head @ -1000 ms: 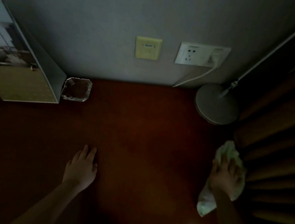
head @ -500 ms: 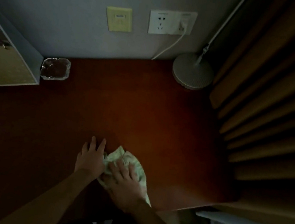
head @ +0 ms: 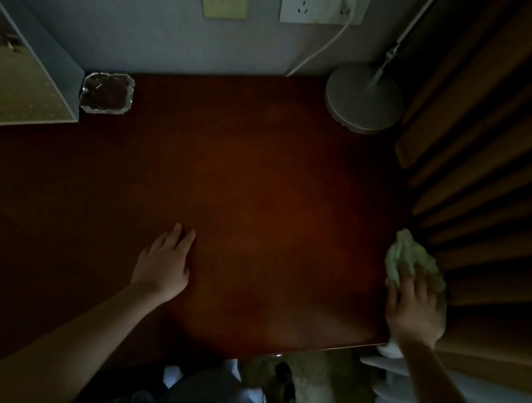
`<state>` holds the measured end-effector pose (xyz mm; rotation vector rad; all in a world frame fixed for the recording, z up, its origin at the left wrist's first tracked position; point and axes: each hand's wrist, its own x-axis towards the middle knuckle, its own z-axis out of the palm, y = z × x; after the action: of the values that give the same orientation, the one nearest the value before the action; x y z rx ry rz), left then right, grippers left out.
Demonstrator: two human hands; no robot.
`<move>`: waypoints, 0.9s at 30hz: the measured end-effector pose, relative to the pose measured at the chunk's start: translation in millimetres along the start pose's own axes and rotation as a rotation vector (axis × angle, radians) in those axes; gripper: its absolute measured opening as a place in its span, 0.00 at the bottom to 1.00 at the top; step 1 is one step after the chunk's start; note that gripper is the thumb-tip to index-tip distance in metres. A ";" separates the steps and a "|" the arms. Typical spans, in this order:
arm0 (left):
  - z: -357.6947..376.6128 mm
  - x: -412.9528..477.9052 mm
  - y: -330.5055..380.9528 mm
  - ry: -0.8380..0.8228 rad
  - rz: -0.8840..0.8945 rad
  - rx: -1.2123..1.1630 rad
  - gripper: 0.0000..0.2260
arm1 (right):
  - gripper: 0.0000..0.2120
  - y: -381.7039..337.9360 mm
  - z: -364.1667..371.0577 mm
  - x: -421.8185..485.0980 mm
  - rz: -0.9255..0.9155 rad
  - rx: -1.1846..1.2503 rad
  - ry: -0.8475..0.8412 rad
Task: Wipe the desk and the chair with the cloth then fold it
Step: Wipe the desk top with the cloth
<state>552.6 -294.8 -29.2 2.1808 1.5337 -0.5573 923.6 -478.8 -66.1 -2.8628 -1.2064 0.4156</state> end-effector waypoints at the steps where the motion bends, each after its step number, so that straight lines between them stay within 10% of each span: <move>1: 0.8 -0.3 -1.6 0.008 0.004 0.004 0.30 | 0.34 -6.6 2.7 -1.9 0.017 0.013 0.012; 12: 6.6 -8.0 -11.0 0.019 0.009 -0.031 0.31 | 0.26 -221.3 40.3 -90.6 -0.794 -0.175 -0.316; 17: 6.8 -13.6 -25.3 0.035 -0.044 -0.080 0.29 | 0.23 -244.8 56.3 -102.3 -0.982 -0.166 -0.192; 27: 18.9 -33.1 -89.5 0.106 -0.203 -0.152 0.29 | 0.32 -99.0 12.1 8.5 -0.291 -0.018 0.038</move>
<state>456.0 -303.4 -36.4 1.9827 1.8048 -0.3769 856.8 -404.3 -69.0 -2.6348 -1.5937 0.3402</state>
